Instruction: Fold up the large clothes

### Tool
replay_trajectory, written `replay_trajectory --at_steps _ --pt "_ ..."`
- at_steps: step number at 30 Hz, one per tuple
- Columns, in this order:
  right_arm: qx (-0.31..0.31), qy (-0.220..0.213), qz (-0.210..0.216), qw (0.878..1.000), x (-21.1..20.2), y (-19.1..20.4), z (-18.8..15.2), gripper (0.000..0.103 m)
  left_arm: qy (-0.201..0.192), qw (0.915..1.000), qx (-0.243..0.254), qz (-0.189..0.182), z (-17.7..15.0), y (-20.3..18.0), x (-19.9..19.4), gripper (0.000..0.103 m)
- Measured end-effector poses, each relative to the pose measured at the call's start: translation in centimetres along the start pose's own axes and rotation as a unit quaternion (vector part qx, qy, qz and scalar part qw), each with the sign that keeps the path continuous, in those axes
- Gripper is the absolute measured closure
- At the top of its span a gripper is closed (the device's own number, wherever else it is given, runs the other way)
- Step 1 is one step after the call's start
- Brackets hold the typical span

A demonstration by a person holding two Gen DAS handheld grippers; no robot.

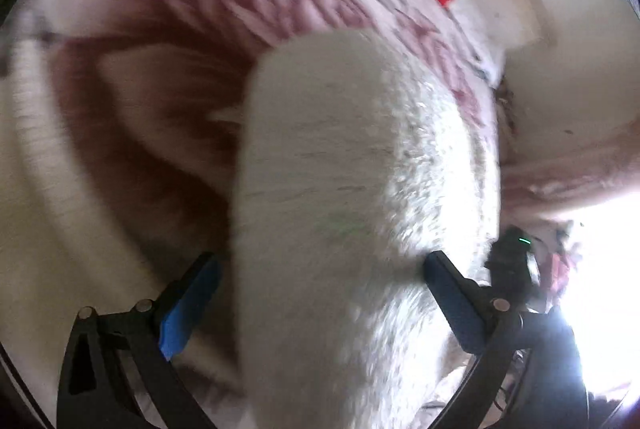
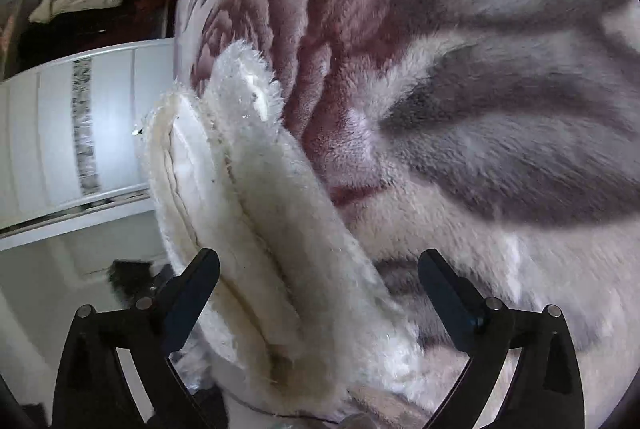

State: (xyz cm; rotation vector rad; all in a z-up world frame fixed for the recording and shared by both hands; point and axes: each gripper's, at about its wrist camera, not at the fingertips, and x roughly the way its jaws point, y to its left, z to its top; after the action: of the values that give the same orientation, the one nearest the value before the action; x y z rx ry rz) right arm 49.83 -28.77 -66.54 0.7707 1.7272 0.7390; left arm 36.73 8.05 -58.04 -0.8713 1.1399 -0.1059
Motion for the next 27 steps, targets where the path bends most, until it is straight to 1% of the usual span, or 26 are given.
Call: replay_trajectory --at_steps 2,4,5,7,8,9,10,11,12,14,16,18,19,20,22,24,26,27 --pt "0.014 0.032 0.036 0.999 2.3 0.0 0.7 0.001 0.008 0.9998 0.010 -0.017 0.4 -0.5 1.2 0.000" --pt "0.001 0.064 0.039 0.997 3.8 0.3 0.8 0.000 0.007 0.9991 0.040 -0.011 0.8 -1.4 1.8 0.000" --pt "-0.005 0.073 0.042 0.996 4.8 0.8 1.2 0.000 0.005 0.9986 0.051 -0.013 0.8 -1.8 2.0 0.001" --pt "-0.015 0.096 0.064 0.993 6.8 2.2 1.9 0.000 0.002 0.9981 0.056 -0.023 1.2 -2.0 1.8 0.017" --pt "-0.023 0.099 0.064 0.993 7.6 3.0 2.1 0.000 0.002 0.9979 0.059 -0.027 1.3 -2.1 1.7 0.021" --pt "-0.030 0.099 0.049 0.993 8.5 3.7 2.1 0.001 0.001 0.9974 0.067 -0.027 1.4 -2.5 1.5 0.027" --pt "-0.038 0.101 0.043 0.993 9.6 4.5 2.0 0.014 0.003 0.9970 0.073 -0.024 1.5 -2.8 1.4 0.030" --pt "-0.043 0.103 0.046 0.993 10.3 5.1 1.8 0.027 0.005 0.9969 0.076 -0.023 1.7 -3.0 1.2 0.031" --pt "-0.038 0.097 0.049 0.993 10.6 5.5 1.6 0.045 0.006 0.9969 0.075 -0.022 2.0 -3.1 1.0 0.032" --pt "-0.046 0.077 0.047 0.995 10.6 6.8 1.2 0.052 0.011 0.9965 0.078 -0.028 2.8 -3.6 0.7 0.032" --pt "-0.041 0.055 0.057 0.996 9.9 7.7 0.9 0.058 0.016 0.9956 0.086 -0.032 3.3 -4.1 0.6 0.032" --pt "-0.041 0.041 0.067 0.996 9.0 8.3 0.0 0.059 0.022 0.9935 0.106 -0.035 4.8 -5.6 0.8 0.033" --pt "-0.039 0.028 0.071 0.996 8.4 8.8 0.0 0.059 0.024 0.9928 0.111 -0.038 5.2 -5.5 0.7 0.033" --pt "-0.036 0.021 0.079 0.996 8.1 9.2 0.2 0.059 0.026 0.9914 0.121 -0.042 6.2 -6.4 1.1 0.033" --pt "-0.035 -0.006 0.088 0.995 6.6 9.8 1.0 0.059 0.033 0.9883 0.141 -0.050 7.9 -7.8 1.9 0.033" --pt "-0.031 -0.031 0.099 0.994 5.2 10.6 2.9 0.059 0.040 0.9852 0.155 -0.061 10.3 -9.6 3.3 0.033" --pt "-0.028 -0.058 0.105 0.992 3.7 11.2 5.3 0.059 0.046 0.9799 0.183 -0.067 13.9 -12.4 5.6 0.033" --pt "-0.031 -0.071 0.105 0.991 2.9 11.6 6.9 0.059 0.048 0.9780 0.191 -0.070 14.9 -13.1 6.1 0.033"
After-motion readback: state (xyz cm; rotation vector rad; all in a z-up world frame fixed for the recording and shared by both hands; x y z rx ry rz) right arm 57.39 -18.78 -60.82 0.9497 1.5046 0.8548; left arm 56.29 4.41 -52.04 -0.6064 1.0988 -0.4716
